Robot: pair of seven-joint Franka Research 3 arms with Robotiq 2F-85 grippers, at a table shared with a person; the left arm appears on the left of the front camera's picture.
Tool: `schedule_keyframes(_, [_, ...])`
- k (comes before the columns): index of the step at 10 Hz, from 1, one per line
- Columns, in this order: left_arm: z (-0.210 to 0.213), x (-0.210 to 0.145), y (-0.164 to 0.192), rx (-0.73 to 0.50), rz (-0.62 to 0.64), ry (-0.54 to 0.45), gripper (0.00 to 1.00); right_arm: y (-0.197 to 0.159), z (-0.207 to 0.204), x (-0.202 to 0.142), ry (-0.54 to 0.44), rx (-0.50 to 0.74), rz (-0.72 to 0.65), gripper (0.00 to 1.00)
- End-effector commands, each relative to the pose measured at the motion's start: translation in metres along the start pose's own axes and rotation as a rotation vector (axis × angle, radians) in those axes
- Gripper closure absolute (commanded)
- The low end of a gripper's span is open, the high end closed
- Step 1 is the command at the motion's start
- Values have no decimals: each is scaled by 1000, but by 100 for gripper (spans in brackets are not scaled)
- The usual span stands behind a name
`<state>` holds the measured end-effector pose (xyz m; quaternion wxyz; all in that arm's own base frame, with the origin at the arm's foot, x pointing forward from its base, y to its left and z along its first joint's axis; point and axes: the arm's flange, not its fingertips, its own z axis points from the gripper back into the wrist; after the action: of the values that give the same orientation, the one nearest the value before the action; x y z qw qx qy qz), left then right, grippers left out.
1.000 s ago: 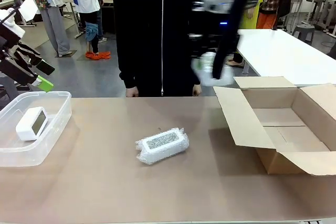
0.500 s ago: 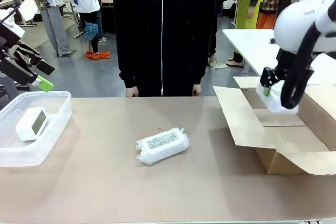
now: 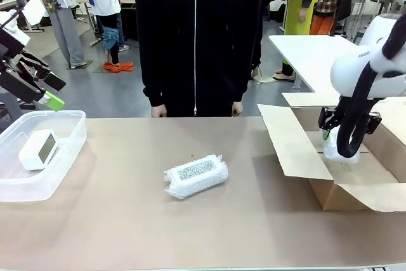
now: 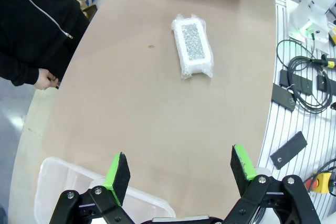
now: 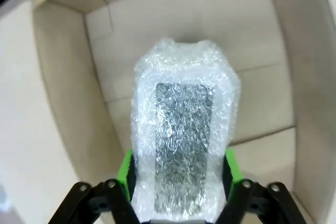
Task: Separate and place wrapped and unwrapped clocks.
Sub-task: If the picked Digital clock is wrapped, place it in the Package Box ; if not, place it in the Organizing box.
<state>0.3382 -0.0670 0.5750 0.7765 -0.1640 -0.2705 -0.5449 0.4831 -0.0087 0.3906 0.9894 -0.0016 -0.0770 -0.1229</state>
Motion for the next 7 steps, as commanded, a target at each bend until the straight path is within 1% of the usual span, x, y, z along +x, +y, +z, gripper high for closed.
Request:
schedule_keyframes(1, [0,1,-1,5,4,7,0,5,-9,-5,-108,-72,-66,22])
schedule_keyframes(2, [0,1,-1,5,4,7,0,3,-13,-10,-107,-90,-58,22])
schedule_keyframes(3, [0,1,-1,5,4,7,0,0,-15,-13,-78,-104,-76,22])
schedule_keyframes(4, [0,1,-1,5,4,7,0,-2,-14,-14,-66,-91,-95,0])
schedule_keyframes(7, [0,1,-1,5,4,7,0,-3,-5,-14,-40,-56,-86,0])
